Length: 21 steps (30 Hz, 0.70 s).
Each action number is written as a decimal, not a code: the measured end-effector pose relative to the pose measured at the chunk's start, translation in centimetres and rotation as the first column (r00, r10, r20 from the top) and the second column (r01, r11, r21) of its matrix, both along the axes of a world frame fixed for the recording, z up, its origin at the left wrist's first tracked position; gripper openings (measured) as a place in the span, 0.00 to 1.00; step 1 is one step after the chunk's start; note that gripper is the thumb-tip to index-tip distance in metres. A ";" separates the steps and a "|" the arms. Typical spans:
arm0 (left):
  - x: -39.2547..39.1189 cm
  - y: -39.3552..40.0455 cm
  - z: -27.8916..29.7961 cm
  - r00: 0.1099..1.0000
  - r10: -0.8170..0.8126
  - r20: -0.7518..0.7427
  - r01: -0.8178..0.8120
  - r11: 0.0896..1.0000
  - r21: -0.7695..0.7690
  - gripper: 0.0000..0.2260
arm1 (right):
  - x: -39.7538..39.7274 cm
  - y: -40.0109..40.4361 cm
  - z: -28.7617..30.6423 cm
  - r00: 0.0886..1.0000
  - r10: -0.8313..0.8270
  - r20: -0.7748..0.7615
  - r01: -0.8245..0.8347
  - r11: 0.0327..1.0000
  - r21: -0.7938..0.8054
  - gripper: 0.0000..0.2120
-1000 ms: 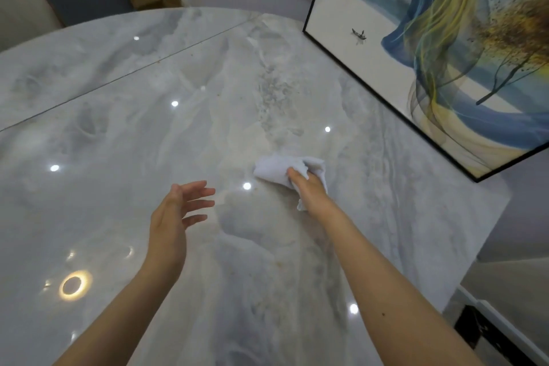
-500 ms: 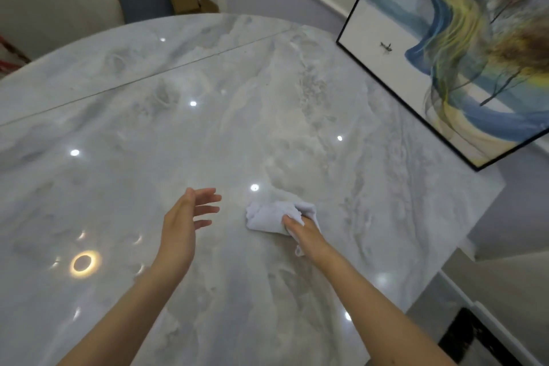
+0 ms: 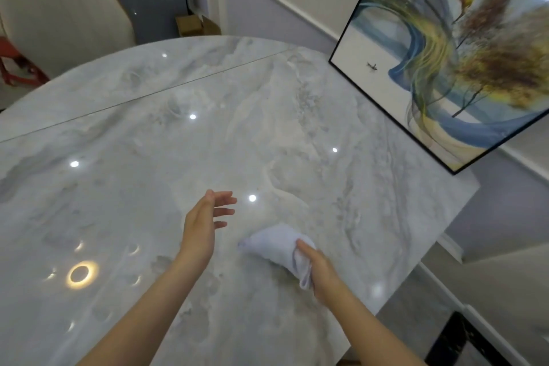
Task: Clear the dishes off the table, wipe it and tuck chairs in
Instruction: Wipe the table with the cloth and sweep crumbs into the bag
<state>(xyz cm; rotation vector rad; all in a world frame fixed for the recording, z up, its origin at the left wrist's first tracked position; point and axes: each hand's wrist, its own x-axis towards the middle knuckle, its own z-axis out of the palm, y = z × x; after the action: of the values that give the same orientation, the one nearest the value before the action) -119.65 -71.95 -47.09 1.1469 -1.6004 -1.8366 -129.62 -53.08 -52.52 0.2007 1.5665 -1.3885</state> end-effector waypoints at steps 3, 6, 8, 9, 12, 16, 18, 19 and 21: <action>-1.0 0.2 0.4 1.000 -0.001 0.001 0.001 1.000 -0.006 0.19 | -2.3 0.6 0.9 0.936 -0.316 0.158 0.331 0.940 -0.084 0.17; -2.4 0.9 0.3 1.000 -0.026 0.007 0.026 1.000 -0.010 0.19 | -5.3 1.3 1.8 0.868 -0.447 0.218 0.487 0.852 -0.191 0.18; -3.8 1.6 0.2 0.999 -0.045 0.007 0.045 0.999 -0.019 0.19 | -7.3 2.0 2.3 0.838 -0.491 0.240 0.542 0.801 -0.255 0.19; -4.6 2.0 0.1 0.998 -0.057 0.005 0.058 0.998 -0.021 0.19 | -8.5 2.5 2.6 0.824 -0.515 0.236 0.565 0.774 -0.285 0.20; -7.2 3.3 -0.1 0.996 -0.087 -0.001 0.087 0.996 -0.004 0.17 | -12.1 4.1 3.1 0.783 -0.574 0.239 0.620 0.696 -0.362 0.21; -11.5 5.4 -0.9 0.989 -0.149 -0.001 0.149 0.989 0.009 0.18 | -17.0 7.0 3.5 0.670 -0.722 0.173 0.721 0.578 -0.381 0.18; -13.7 6.5 -1.4 0.984 -0.177 0.004 0.177 0.984 0.019 0.19 | -19.0 8.5 3.4 0.610 -0.782 0.128 0.768 0.545 -0.337 0.16; -14.6 7.0 -1.6 0.982 -0.188 0.009 0.188 0.982 0.025 0.19 | -20.0 9.2 3.5 0.583 -0.806 0.101 0.790 0.533 -0.304 0.14; -17.0 8.1 -2.2 0.975 -0.220 0.024 0.219 0.975 0.029 0.20 | -22.5 11.0 3.6 0.524 -0.851 0.037 0.825 0.496 -0.272 0.12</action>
<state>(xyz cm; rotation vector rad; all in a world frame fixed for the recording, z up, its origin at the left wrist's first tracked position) -136.66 -63.83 -49.25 1.0444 -1.7852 -1.9922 -152.16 -42.08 -48.93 0.8499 1.3656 -2.3945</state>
